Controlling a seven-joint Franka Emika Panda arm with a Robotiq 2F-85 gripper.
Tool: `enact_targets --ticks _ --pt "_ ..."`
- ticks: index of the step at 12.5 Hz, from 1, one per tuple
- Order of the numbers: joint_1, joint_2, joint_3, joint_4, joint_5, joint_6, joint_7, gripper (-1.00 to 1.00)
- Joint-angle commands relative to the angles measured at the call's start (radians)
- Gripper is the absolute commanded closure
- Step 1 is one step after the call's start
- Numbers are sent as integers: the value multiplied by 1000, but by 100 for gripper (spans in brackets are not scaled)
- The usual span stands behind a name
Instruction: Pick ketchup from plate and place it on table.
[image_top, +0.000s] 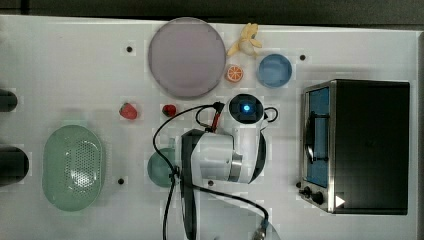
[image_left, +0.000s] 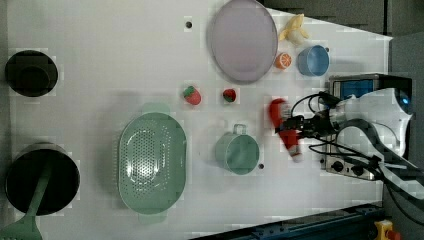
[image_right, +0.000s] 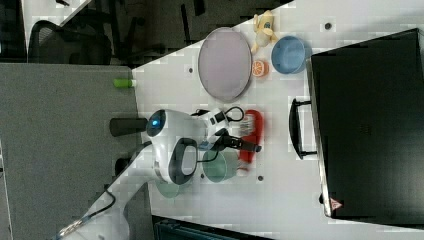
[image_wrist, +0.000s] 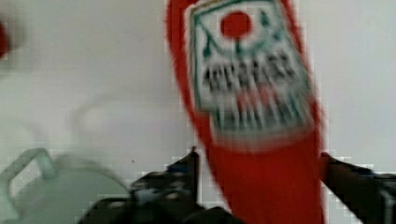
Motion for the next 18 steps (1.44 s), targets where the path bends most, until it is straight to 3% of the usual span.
enact_targets --ticks 1,6,11,15,18 --pt "1 9 -10 19 -1 66 34 -100" --pt "2 -148 9 98 -1 -43 127 -100" --pt "4 -364 30 324 -7 -362 462 -100" --pt "3 -425 30 457 -7 -657 683 -100" --pt "3 -430 33 488 -8 -655 683 -100"
